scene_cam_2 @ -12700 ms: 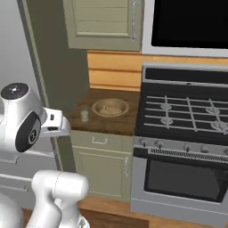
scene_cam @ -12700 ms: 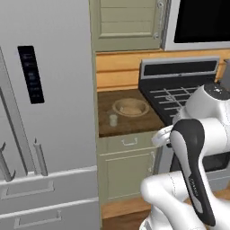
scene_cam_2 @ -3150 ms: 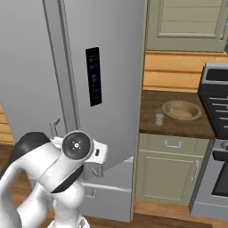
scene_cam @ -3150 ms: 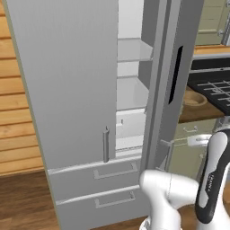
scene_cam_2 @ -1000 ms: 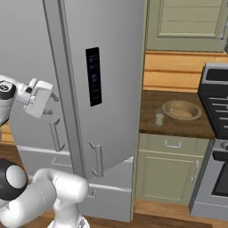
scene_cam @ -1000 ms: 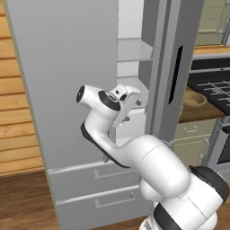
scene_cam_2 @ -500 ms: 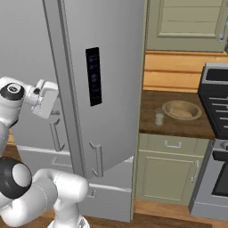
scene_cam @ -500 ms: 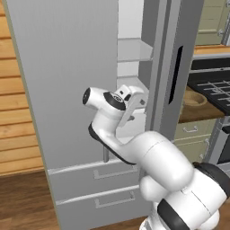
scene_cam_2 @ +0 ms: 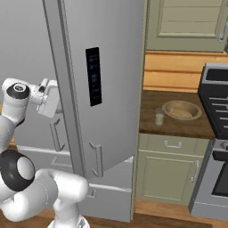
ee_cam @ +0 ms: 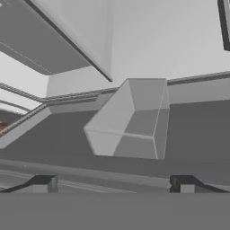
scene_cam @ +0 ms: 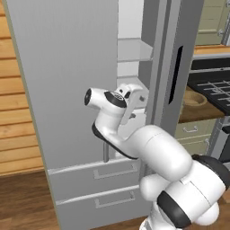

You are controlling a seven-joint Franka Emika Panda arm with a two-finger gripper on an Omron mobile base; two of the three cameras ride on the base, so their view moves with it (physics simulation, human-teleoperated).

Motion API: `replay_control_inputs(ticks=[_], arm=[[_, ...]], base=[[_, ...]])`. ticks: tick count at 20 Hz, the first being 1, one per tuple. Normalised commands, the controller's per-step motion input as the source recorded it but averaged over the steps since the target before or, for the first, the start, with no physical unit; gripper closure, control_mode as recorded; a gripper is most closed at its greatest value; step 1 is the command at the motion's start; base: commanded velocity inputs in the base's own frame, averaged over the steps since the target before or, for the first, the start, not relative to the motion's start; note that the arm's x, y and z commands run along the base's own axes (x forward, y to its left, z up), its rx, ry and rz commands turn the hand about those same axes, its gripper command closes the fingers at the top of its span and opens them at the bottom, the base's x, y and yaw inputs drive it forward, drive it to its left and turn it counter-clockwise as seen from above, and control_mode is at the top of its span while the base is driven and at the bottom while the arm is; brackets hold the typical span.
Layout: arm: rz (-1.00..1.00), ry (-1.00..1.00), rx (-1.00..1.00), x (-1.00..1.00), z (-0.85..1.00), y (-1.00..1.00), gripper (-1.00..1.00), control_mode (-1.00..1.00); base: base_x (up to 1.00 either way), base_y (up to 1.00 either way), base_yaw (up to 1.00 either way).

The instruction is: Grab a lemon wedge from the fridge and one ice cube from the ice bowl, and put them in the glass of lemonade.

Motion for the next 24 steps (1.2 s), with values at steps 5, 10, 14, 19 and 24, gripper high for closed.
replay_control_inputs(ticks=[5,10,14,19,24], arm=[[0.00,0.00,0.00,-0.16,0.00,-0.60,-1.00,-1.00],[0.00,0.00,0.00,-0.28,0.00,-0.64,-1.00,-1.00],[0.00,0.00,0.00,-0.27,0.00,-0.62,-1.00,-1.00],[0.00,0.00,0.00,-0.23,0.00,-0.61,-1.00,-1.00],[0.00,-0.01,0.00,-0.19,0.00,-0.69,-1.00,-1.00]], base=[[0.00,0.00,0.00],[0.00,0.00,0.00],[0.00,0.00,0.00],[0.00,0.00,0.00],[0.00,0.00,0.00]])
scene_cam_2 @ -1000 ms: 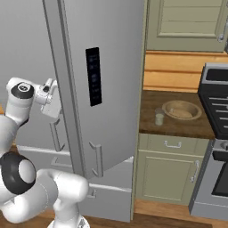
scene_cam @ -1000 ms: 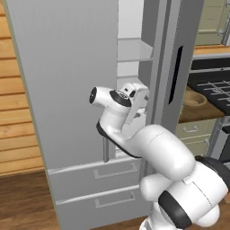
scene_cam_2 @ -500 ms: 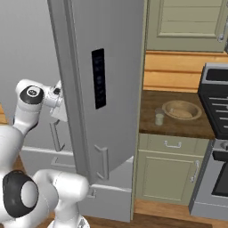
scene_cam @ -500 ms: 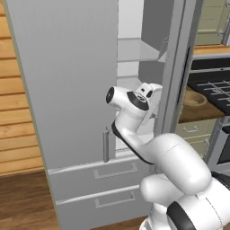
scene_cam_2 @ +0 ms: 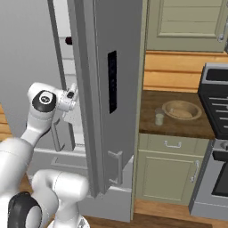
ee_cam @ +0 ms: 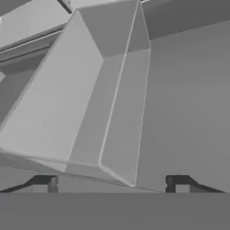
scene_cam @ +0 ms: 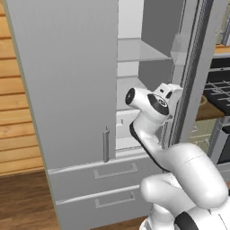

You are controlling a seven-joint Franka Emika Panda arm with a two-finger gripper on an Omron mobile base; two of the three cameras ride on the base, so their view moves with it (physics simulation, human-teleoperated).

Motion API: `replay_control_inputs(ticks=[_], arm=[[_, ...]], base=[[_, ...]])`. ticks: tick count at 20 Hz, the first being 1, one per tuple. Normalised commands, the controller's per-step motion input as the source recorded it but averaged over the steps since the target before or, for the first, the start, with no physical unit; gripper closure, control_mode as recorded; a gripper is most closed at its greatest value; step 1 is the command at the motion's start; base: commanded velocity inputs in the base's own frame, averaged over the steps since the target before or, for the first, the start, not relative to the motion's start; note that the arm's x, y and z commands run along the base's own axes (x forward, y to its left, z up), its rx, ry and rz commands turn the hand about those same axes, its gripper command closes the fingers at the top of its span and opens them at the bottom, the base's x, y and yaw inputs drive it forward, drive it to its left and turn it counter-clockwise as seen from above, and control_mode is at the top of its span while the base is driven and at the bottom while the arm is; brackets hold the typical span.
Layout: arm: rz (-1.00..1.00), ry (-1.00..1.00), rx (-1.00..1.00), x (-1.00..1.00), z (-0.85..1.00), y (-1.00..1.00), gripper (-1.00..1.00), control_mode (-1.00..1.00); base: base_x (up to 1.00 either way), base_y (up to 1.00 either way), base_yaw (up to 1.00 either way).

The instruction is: Grab a lemon wedge from the fridge and one ice cube from the ice bowl, and put them in the glass of lemonade.

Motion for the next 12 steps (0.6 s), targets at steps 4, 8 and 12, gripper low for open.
replay_control_inputs(ticks=[4,8,12], arm=[[0.00,-0.01,0.00,-0.12,0.00,-0.74,-1.00,-1.00],[0.00,0.00,0.00,-0.01,0.00,-0.73,-1.00,-1.00],[0.00,0.00,0.00,0.00,0.00,-0.72,-1.00,-1.00]], base=[[0.00,0.00,0.00],[0.00,0.00,0.00],[0.00,0.00,0.00]])
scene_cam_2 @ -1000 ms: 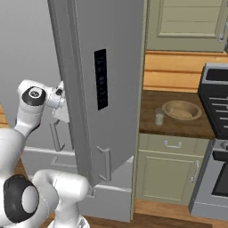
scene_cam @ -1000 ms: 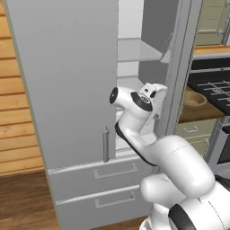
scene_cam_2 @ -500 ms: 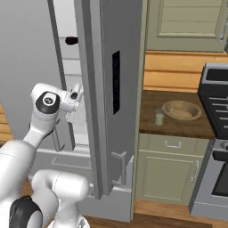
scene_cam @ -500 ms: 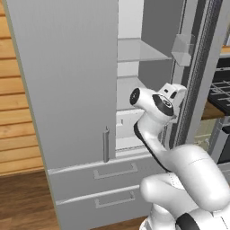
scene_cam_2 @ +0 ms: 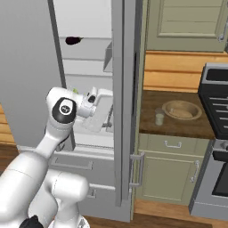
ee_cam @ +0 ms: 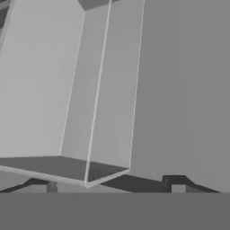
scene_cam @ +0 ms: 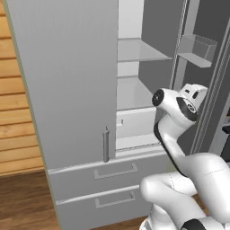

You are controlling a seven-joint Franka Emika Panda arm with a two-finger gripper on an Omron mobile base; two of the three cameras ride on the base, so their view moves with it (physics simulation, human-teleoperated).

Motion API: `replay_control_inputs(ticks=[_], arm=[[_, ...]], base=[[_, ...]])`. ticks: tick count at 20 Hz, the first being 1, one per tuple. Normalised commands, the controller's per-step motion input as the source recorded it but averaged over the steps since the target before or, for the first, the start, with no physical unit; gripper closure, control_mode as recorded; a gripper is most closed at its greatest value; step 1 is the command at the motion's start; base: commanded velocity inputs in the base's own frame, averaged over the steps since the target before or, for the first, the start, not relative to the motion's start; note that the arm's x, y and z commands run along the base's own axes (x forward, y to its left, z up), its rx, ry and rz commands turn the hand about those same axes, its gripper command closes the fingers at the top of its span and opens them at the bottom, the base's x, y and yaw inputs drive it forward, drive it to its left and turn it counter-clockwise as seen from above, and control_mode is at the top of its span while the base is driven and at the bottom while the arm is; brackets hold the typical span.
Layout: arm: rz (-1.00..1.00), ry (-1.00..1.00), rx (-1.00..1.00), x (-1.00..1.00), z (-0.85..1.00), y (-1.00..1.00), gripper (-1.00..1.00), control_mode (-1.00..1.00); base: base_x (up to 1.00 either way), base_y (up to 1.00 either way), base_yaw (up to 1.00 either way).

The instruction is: Grab a lemon wedge from the fridge and one ice cube from the ice bowl, and put them in the glass of lemonade.

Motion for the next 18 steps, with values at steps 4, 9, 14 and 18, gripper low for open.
replay_control_inputs(ticks=[4,9,14,18], arm=[[0.00,-0.01,0.00,0.00,0.00,-0.66,-1.00,-1.00],[0.00,0.00,0.00,-0.03,0.02,-0.15,-1.00,-1.00],[0.04,-0.03,0.00,-0.15,0.08,0.70,-1.00,-1.00],[0.09,-0.03,0.00,-0.02,0.10,0.94,-1.00,-1.00]], base=[[0.00,0.00,0.00],[0.00,0.00,0.00],[0.00,0.00,0.00],[0.00,0.00,0.00]])
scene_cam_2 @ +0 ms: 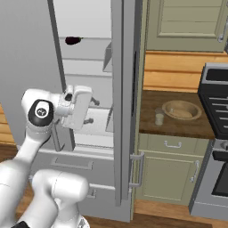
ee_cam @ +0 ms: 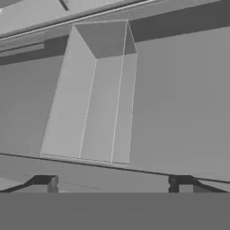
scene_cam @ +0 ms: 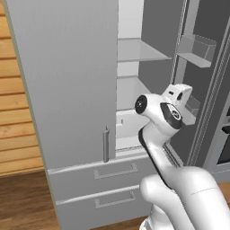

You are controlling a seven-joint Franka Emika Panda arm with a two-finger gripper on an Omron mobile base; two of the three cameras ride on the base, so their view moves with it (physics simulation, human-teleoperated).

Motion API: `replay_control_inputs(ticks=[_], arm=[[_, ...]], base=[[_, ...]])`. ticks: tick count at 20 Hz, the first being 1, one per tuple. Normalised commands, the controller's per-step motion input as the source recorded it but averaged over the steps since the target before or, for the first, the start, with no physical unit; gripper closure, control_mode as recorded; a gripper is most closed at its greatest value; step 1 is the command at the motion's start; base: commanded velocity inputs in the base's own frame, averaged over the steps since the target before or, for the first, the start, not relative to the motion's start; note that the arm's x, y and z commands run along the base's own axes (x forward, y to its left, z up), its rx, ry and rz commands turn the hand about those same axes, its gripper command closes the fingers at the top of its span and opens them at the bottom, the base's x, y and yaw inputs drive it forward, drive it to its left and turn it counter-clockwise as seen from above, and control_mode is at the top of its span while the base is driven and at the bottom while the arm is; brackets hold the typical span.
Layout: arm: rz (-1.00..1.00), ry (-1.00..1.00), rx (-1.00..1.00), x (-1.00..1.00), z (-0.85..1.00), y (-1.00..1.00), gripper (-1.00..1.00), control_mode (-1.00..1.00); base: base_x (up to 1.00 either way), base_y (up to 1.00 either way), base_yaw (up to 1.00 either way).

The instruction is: Grab a lemon wedge from the fridge and one ice cube from the ice bowl, and put them in the glass of lemonade.

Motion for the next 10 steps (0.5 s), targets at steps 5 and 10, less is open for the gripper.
replay_control_inputs(ticks=[5,10], arm=[[0.19,-0.15,0.36,0.00,-0.11,0.88,-1.00,-1.00],[0.29,-0.07,0.84,0.10,-0.52,0.45,-1.00,-1.00]], base=[[0.00,0.00,0.00],[0.00,0.00,0.00]])
